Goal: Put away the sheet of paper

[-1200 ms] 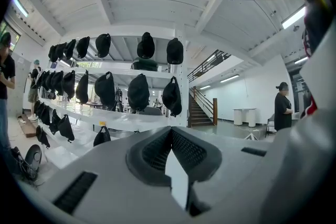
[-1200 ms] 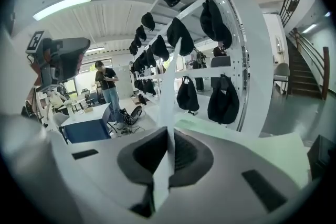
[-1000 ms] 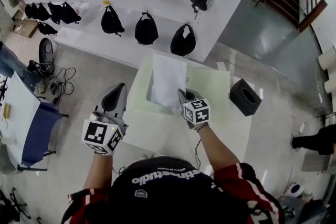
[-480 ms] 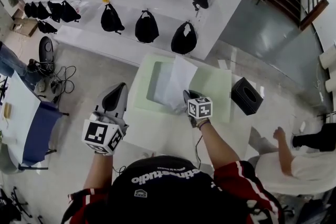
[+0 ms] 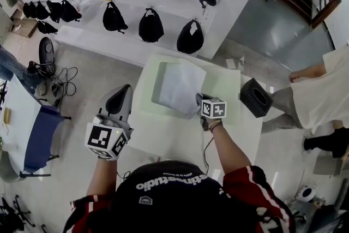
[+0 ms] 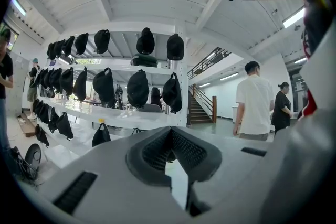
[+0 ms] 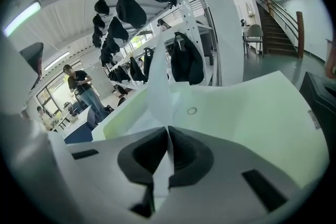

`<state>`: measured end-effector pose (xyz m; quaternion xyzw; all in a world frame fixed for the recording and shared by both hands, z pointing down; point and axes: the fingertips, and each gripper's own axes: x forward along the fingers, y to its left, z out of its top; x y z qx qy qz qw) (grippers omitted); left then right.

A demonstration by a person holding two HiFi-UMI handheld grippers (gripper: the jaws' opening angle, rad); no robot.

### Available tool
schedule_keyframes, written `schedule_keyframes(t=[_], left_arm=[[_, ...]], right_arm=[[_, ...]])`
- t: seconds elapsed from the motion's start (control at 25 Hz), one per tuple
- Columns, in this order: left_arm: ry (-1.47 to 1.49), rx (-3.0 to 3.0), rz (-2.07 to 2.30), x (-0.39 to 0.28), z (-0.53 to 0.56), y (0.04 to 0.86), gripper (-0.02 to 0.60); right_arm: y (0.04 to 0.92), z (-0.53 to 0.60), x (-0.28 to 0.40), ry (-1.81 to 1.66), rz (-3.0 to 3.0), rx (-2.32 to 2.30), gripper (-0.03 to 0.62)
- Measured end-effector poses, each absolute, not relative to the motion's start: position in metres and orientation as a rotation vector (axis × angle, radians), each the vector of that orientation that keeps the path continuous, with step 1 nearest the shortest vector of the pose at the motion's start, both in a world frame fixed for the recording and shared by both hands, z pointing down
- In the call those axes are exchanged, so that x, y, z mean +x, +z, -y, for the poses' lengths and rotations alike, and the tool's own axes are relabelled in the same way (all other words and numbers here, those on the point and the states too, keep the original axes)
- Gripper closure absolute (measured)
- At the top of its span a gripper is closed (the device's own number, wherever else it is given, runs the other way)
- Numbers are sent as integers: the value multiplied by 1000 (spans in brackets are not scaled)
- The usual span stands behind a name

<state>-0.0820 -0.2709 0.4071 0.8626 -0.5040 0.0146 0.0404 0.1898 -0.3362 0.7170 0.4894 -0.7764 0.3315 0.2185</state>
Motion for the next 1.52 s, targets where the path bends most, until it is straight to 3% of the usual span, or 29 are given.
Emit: schedule_keyframes(t=[0.88, 1.28, 1.52], left_arm=[[58, 2662, 1514, -76, 274, 406, 577], [76, 2652, 1528, -79, 274, 408, 577], [76, 2647, 1526, -78, 274, 412, 577]], right_arm=[[746, 332, 225, 1153, 2016, 1357, 589], [748, 330, 202, 999, 2084, 1082, 591], [743, 338, 233, 881, 2052, 1031, 591]])
